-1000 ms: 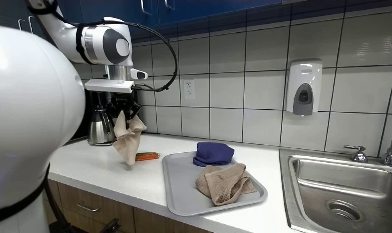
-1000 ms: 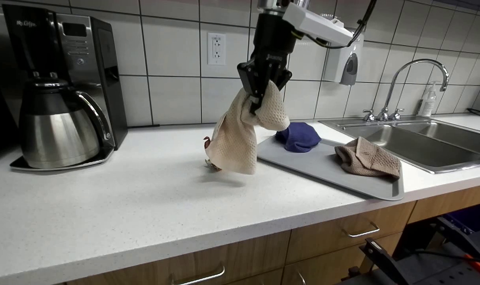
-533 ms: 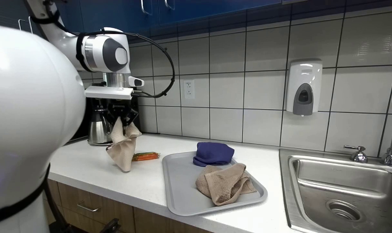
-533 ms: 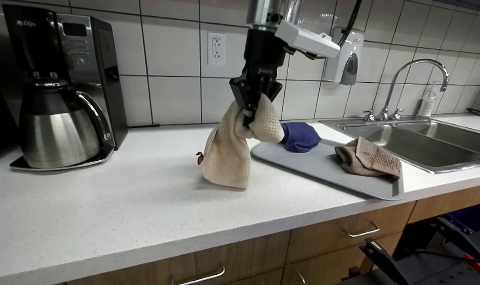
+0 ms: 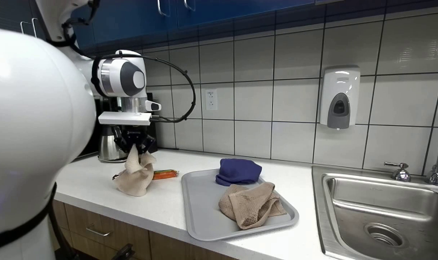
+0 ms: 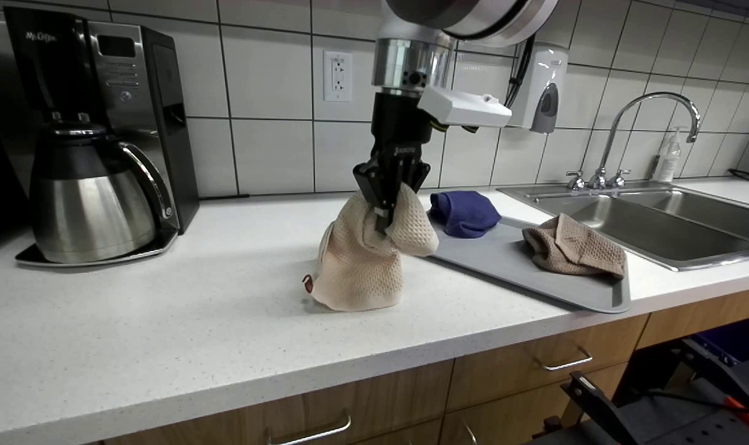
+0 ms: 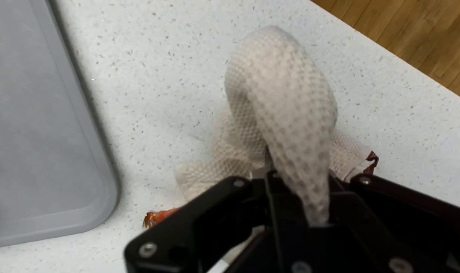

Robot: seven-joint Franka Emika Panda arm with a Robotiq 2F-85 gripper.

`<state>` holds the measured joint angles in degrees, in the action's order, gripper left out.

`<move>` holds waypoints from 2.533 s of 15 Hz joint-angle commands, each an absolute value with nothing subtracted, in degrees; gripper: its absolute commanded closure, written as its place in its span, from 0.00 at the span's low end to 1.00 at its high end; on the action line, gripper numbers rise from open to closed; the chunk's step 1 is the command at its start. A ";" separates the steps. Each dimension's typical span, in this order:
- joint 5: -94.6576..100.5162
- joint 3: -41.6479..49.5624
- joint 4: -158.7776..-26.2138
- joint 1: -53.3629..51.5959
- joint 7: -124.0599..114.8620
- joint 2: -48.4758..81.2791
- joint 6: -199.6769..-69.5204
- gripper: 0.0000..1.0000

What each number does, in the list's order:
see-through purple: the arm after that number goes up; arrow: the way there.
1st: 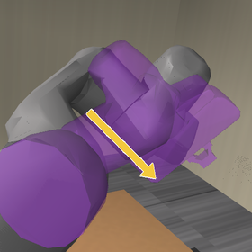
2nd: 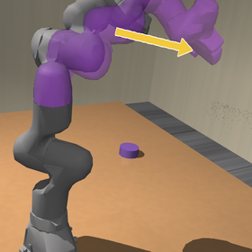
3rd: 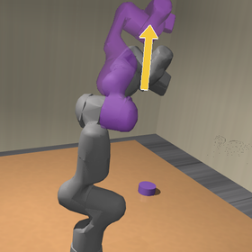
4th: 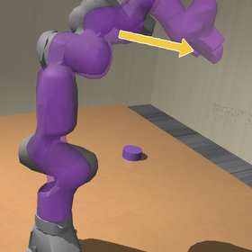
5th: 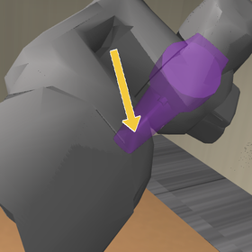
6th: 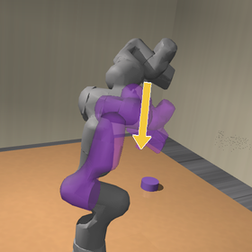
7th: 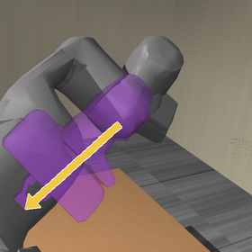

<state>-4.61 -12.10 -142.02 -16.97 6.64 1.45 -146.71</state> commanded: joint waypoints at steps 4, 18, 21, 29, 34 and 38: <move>-1.16 -12.89 -140.42 -15.85 6.27 6.36 -148.86 0.98; -0.13 -12.55 -139.46 -14.89 5.43 9.70 -149.74 0.45; -0.33 -12.48 -139.06 -14.59 5.46 8.67 -149.34 0.23; -1.20 -12.10 -139.19 -13.29 5.16 4.26 -148.32 0.00; -1.49 -10.40 -139.40 -11.42 3.80 2.49 -148.20 0.00; -1.29 -8.19 -139.28 -9.43 2.82 2.54 -148.40 0.00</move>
<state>-1.42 -9.00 -138.64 -11.08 4.54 4.27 -149.58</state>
